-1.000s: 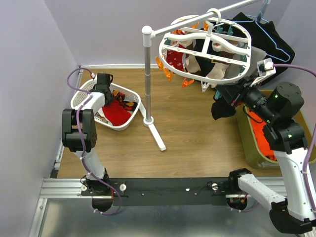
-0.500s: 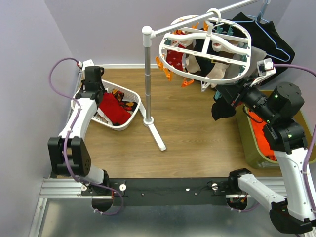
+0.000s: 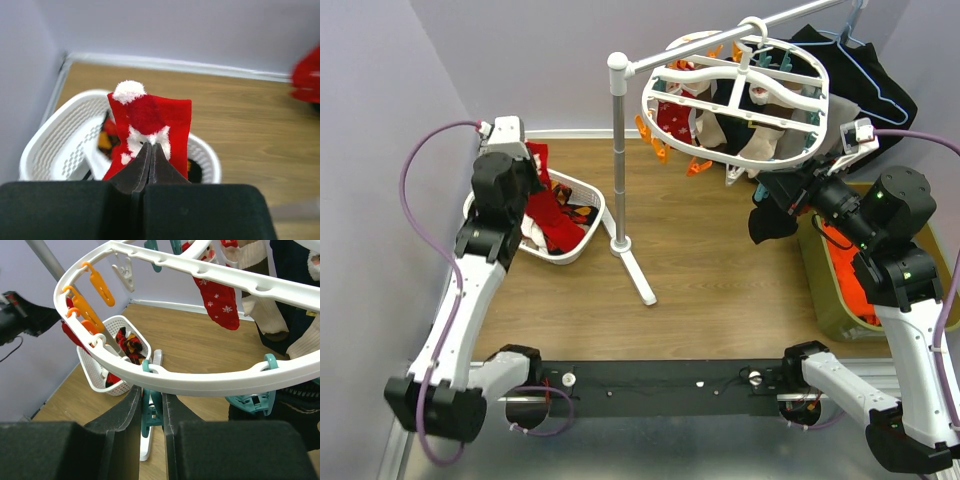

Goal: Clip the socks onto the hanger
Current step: Pick up the sock from the bin, then clamp the sock onto the hanger.

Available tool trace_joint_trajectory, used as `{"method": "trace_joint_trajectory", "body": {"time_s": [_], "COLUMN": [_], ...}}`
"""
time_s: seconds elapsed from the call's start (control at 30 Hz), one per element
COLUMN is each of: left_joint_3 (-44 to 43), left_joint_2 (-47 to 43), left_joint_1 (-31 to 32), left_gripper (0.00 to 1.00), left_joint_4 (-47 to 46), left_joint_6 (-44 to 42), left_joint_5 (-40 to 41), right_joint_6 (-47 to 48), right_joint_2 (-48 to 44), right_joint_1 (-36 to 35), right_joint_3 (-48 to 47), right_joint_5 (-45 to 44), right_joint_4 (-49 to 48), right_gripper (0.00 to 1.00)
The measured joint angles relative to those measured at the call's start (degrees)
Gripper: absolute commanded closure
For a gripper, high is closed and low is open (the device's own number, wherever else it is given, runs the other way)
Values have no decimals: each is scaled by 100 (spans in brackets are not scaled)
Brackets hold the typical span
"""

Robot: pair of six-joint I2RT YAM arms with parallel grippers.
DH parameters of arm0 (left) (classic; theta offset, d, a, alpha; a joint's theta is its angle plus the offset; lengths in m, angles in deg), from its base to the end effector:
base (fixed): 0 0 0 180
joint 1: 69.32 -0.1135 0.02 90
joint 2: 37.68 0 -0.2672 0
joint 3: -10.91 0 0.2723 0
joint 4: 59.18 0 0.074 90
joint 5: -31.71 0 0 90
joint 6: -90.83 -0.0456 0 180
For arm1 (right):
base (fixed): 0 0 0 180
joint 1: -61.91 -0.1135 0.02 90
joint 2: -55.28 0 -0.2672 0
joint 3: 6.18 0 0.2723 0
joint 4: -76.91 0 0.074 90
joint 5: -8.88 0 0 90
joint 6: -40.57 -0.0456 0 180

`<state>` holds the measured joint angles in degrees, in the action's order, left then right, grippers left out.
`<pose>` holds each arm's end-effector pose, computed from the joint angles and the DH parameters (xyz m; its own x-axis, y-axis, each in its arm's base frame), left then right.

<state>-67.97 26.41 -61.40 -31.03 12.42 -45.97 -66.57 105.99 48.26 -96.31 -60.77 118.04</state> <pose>0.2805 -0.0292 0.3960 -0.2099 -0.1690 -0.9630 -0.1155 0.9823 -0.1472 0.1691 0.0574 0.4897 -0.1925 0.2376 -0.9521 -0.5257 0.7943 0.3045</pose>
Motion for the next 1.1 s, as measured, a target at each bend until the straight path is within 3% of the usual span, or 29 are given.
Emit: {"method": "trace_joint_trajectory", "body": {"time_s": [0.3, 0.5, 0.77, 1.1], "left_joint_3": [870, 1202, 1377, 1327], "left_joint_2": [-1849, -2017, -927, 494], "left_joint_1": [1344, 2677, 4760, 5287], "left_gripper": [100, 100, 100, 100], "left_joint_4": [-979, -1305, -2400, -4009], "left_joint_6": [-737, -573, -343, -284], "left_joint_5": [-1709, -2094, -1510, -1427], "right_joint_6": [-120, -232, -341, -474], "right_joint_2": [2, 0, 2, 0], "right_joint_1": [0, 0, 0, 0], "right_joint_3": [0, 28, 153, 175], "right_joint_5": [57, 122, 157, 186], "right_joint_4": [-52, -184, -334, -509], "right_gripper": [82, 82, 82, 82]}}
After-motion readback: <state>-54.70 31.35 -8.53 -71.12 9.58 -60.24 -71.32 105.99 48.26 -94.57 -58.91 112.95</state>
